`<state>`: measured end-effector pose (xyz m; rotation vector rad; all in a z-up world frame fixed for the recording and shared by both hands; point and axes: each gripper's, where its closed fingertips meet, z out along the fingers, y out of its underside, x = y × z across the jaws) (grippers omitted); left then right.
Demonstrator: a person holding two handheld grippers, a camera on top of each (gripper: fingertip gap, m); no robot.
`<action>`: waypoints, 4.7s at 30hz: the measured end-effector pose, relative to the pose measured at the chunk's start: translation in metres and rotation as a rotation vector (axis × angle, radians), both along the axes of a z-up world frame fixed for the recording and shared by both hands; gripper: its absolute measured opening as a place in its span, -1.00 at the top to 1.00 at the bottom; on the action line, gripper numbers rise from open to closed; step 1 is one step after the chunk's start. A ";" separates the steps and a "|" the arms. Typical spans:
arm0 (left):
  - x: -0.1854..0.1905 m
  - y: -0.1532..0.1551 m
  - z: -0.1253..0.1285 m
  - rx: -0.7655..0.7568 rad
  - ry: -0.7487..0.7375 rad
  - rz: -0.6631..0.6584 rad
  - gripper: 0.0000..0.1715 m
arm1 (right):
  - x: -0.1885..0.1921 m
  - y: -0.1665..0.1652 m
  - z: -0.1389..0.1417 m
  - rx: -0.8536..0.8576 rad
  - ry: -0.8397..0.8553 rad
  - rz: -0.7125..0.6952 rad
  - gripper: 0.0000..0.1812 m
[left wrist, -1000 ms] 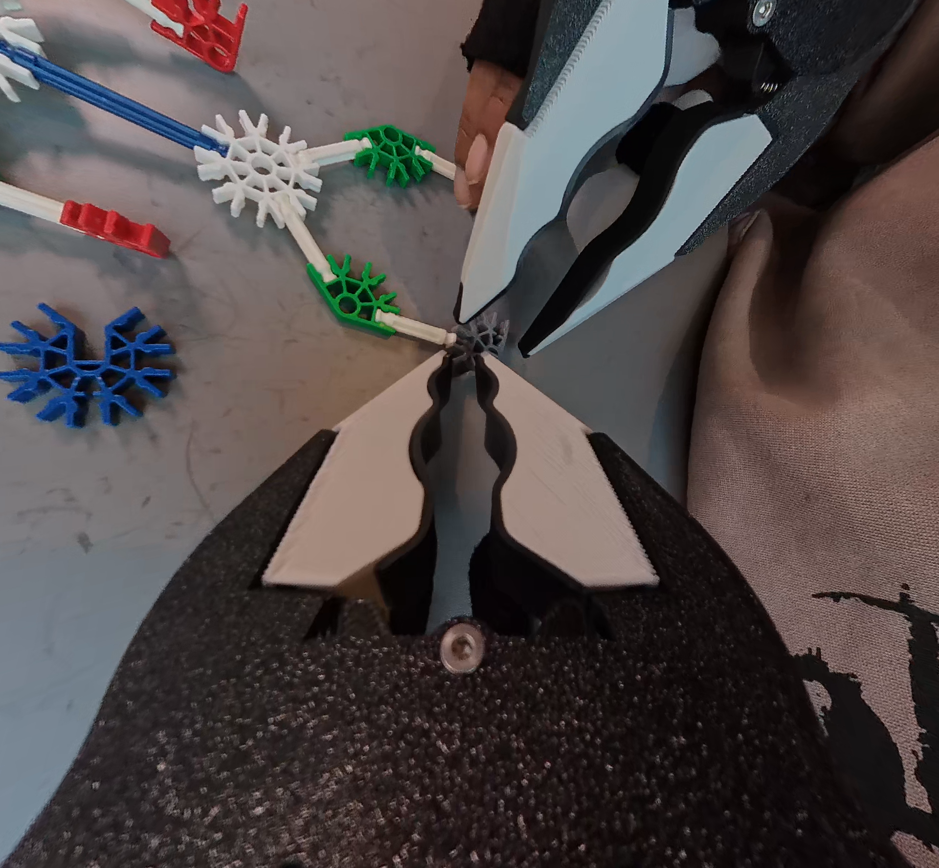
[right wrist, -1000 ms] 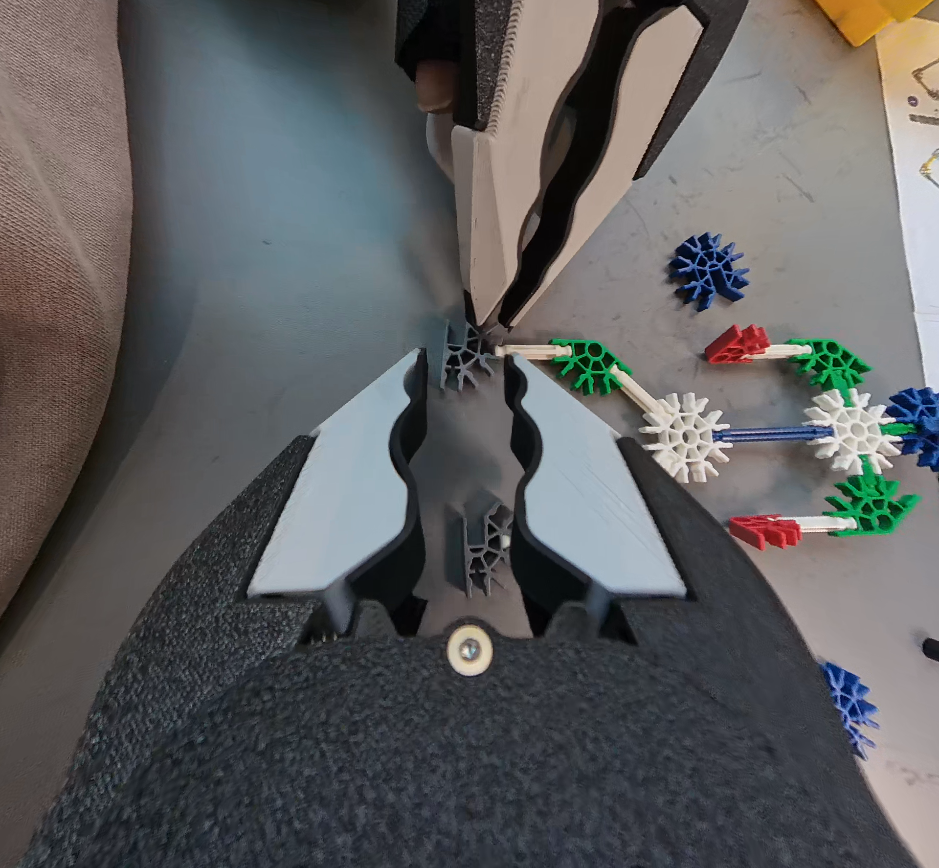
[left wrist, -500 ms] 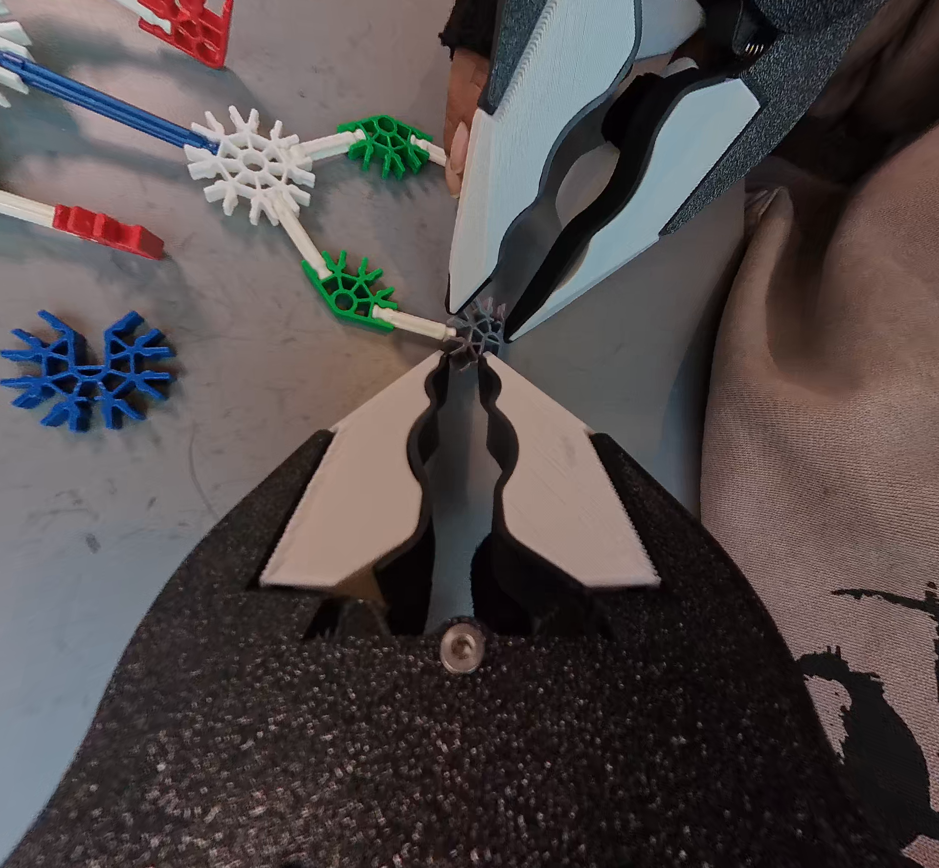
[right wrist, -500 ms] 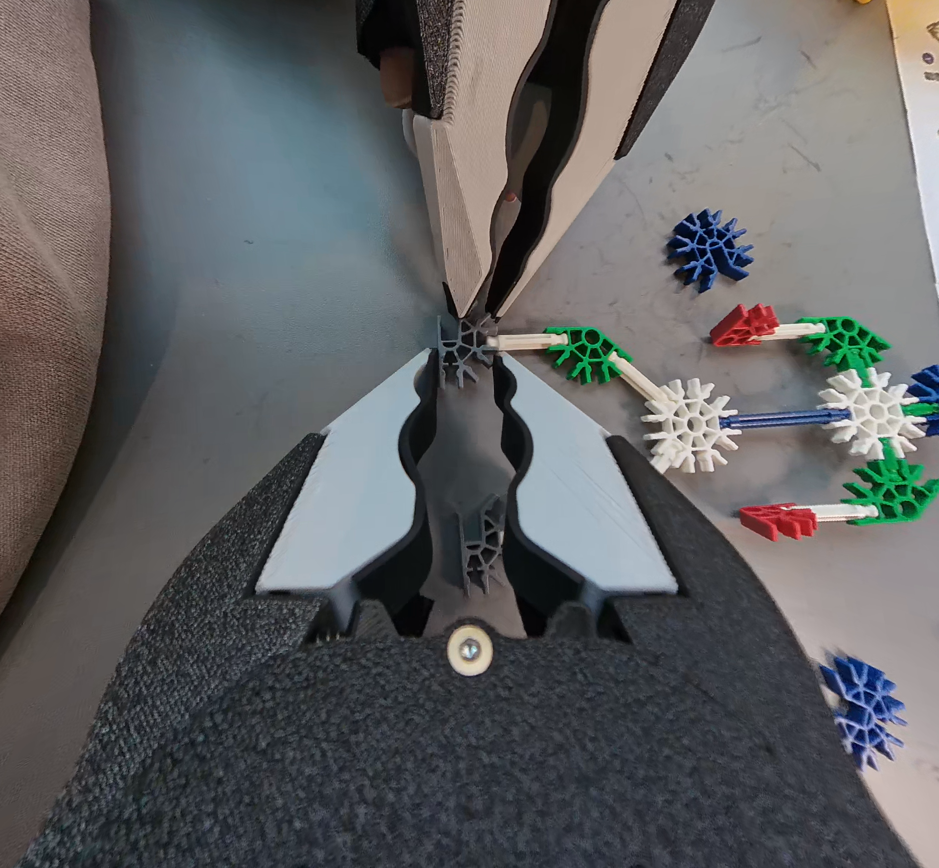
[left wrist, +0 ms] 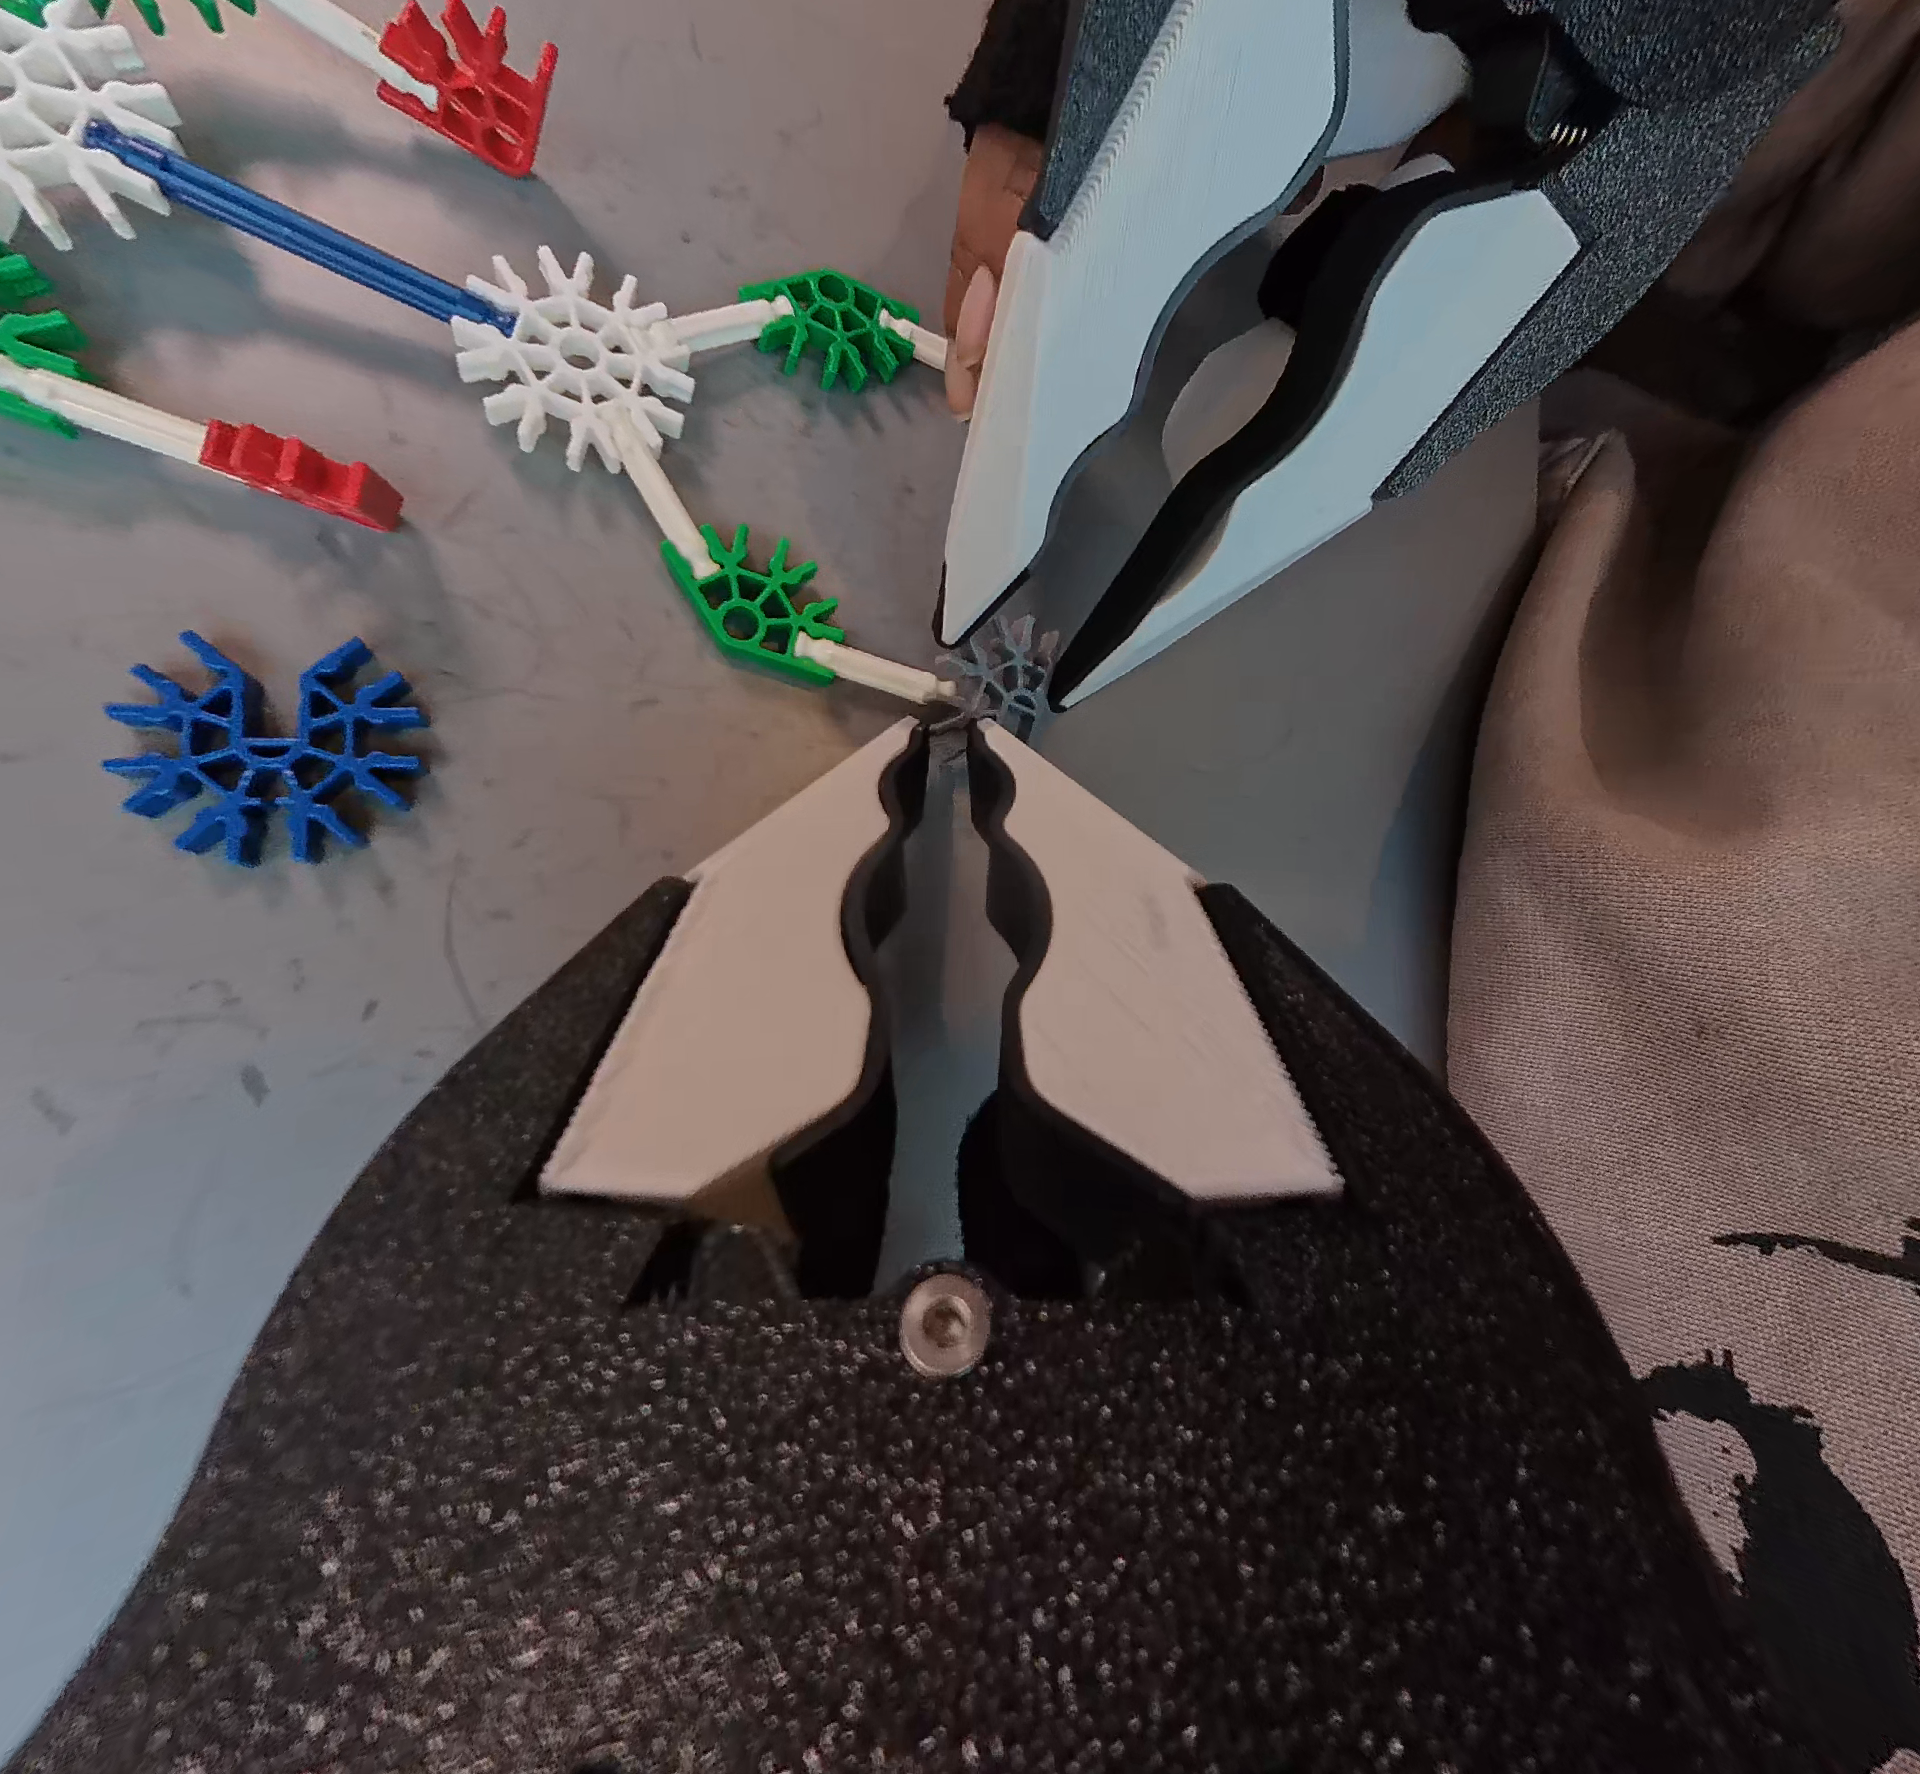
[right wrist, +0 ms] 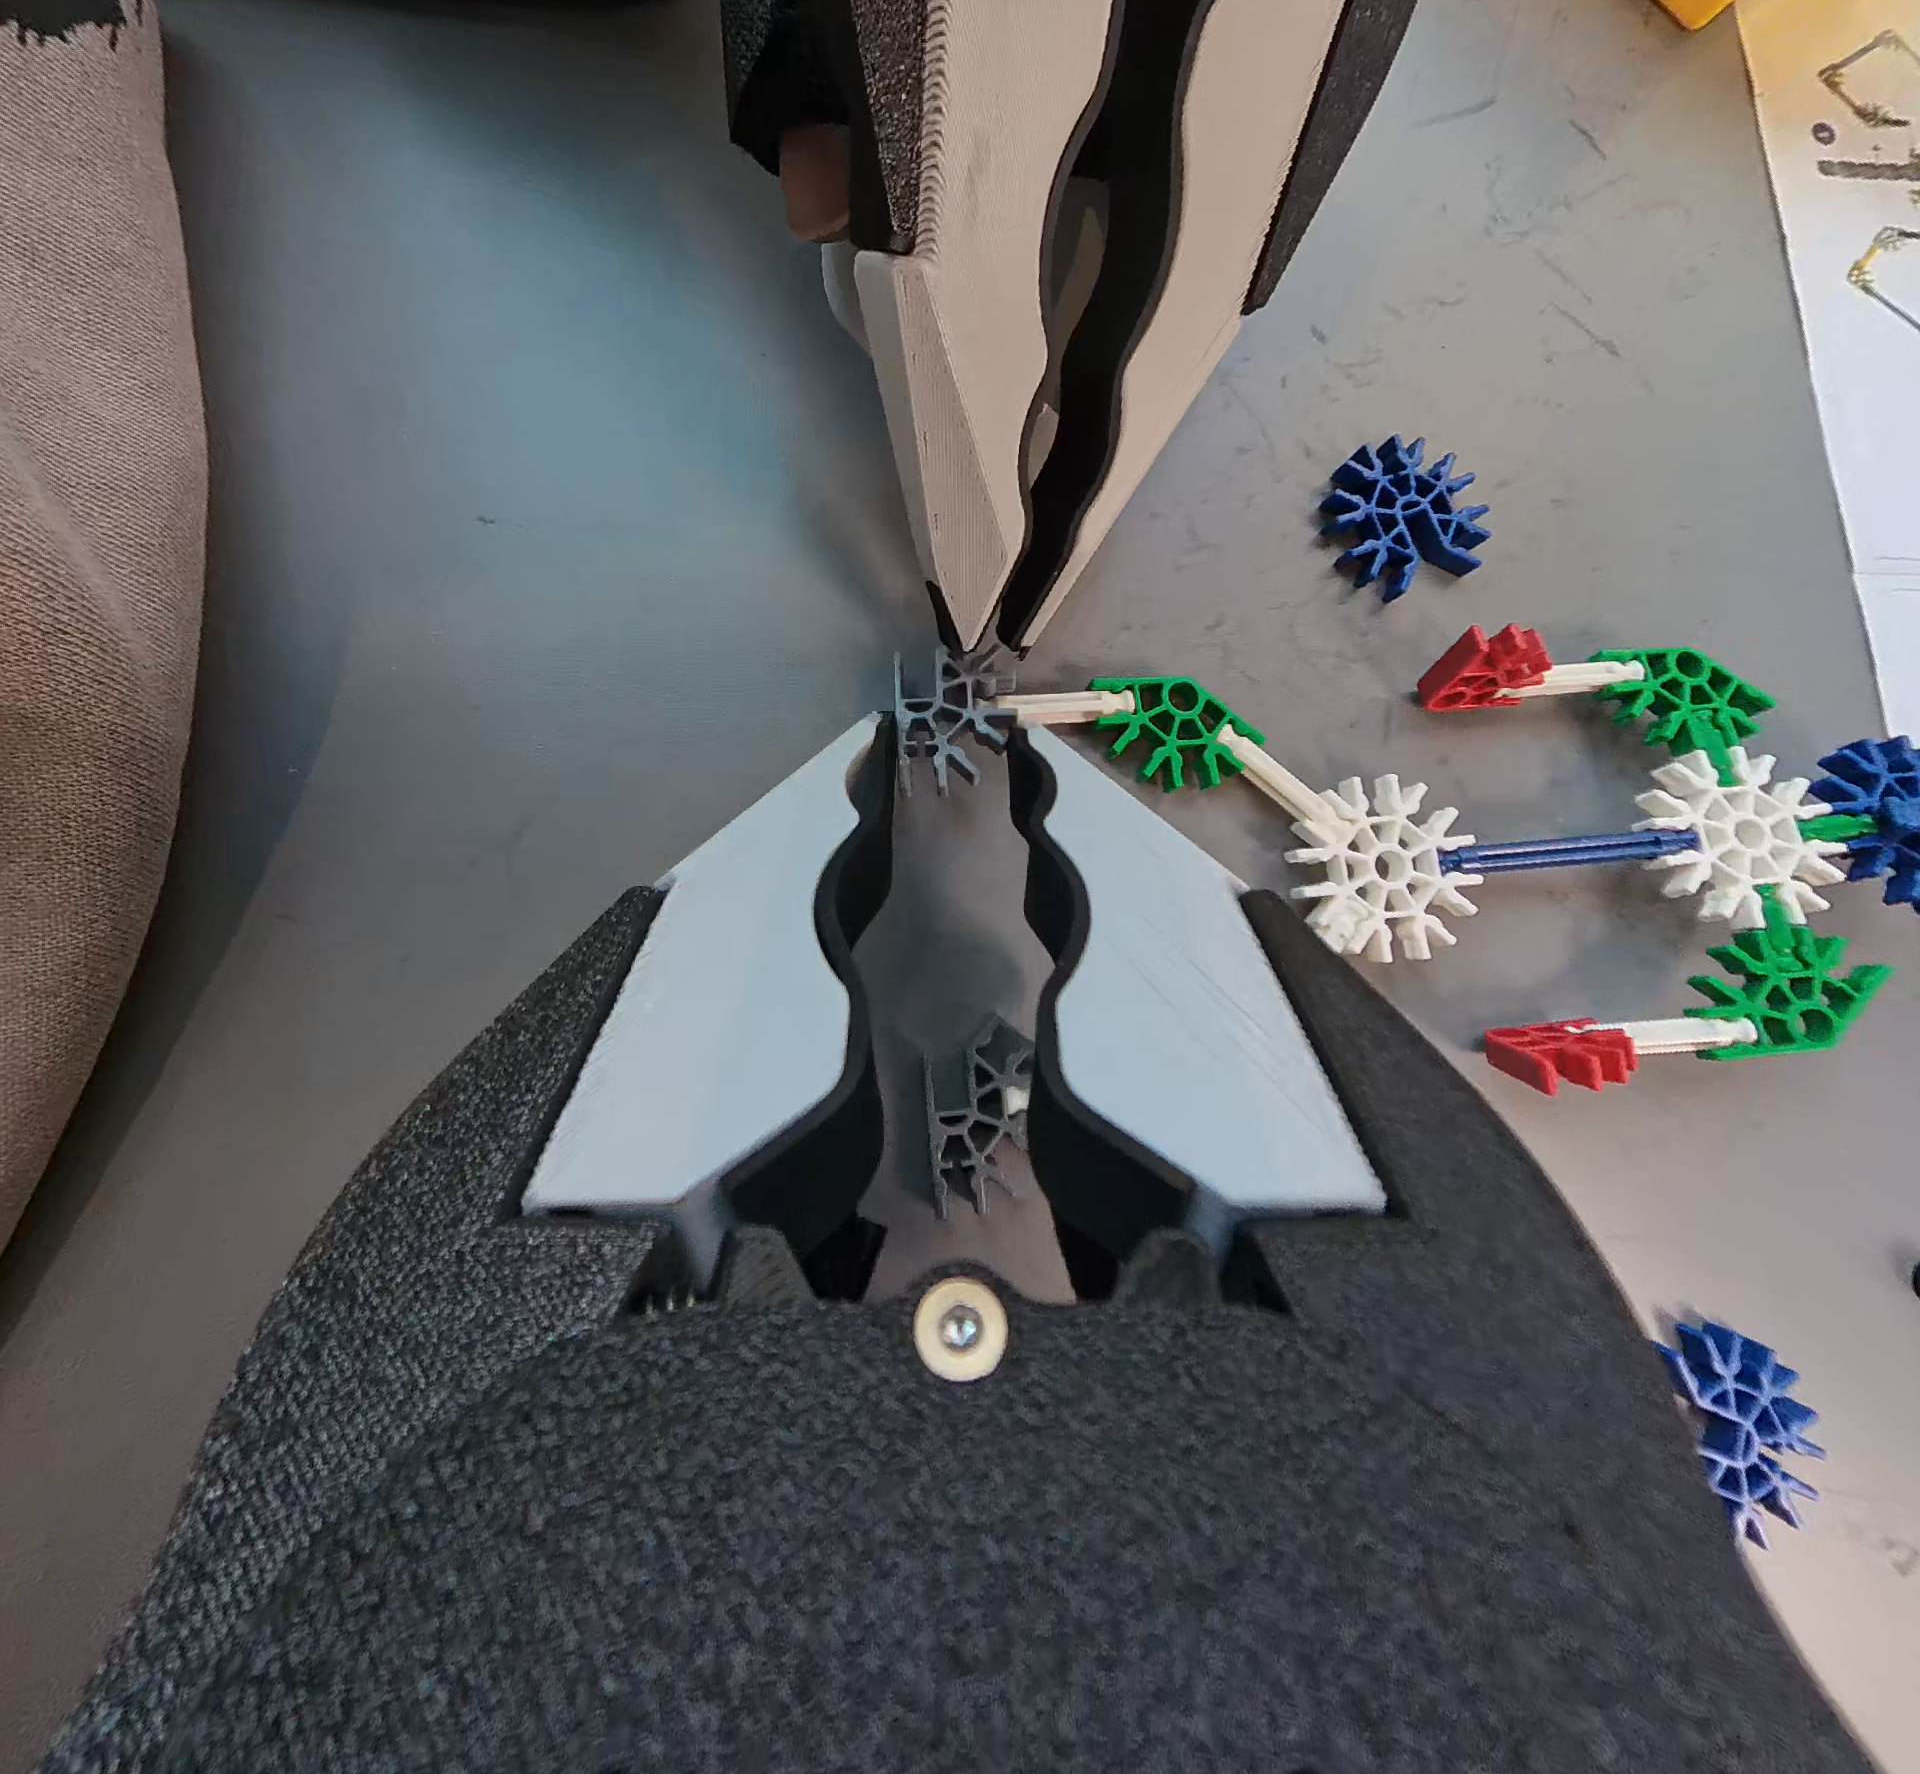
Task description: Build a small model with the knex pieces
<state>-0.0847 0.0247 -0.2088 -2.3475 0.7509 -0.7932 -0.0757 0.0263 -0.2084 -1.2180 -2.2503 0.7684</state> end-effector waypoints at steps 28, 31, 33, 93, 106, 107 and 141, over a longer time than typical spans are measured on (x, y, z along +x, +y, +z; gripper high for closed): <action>0.004 0.000 0.000 0.019 0.026 -0.002 1.00 | -0.003 0.003 -0.001 -0.047 -0.081 -0.049 1.00; 0.005 0.000 -0.001 0.010 0.039 0.007 1.00 | -0.003 0.002 -0.001 -0.066 -0.120 -0.057 1.00; 0.005 0.000 -0.002 -0.002 0.042 0.013 1.00 | -0.003 0.002 -0.002 -0.071 -0.143 -0.055 1.00; -0.006 0.000 -0.007 0.199 0.085 -0.163 0.89 | 0.016 0.091 0.029 -0.222 0.165 -0.056 0.72; -0.005 0.002 -0.010 0.207 0.133 -0.162 0.99 | 0.017 0.021 0.006 -0.019 0.074 0.157 0.68; -0.004 0.003 -0.010 0.213 0.139 -0.157 0.99 | 0.016 0.021 0.006 -0.009 0.076 0.150 0.68; -0.073 0.061 -0.010 0.245 0.211 0.243 0.64 | 0.012 0.020 -0.005 0.112 0.038 0.050 0.78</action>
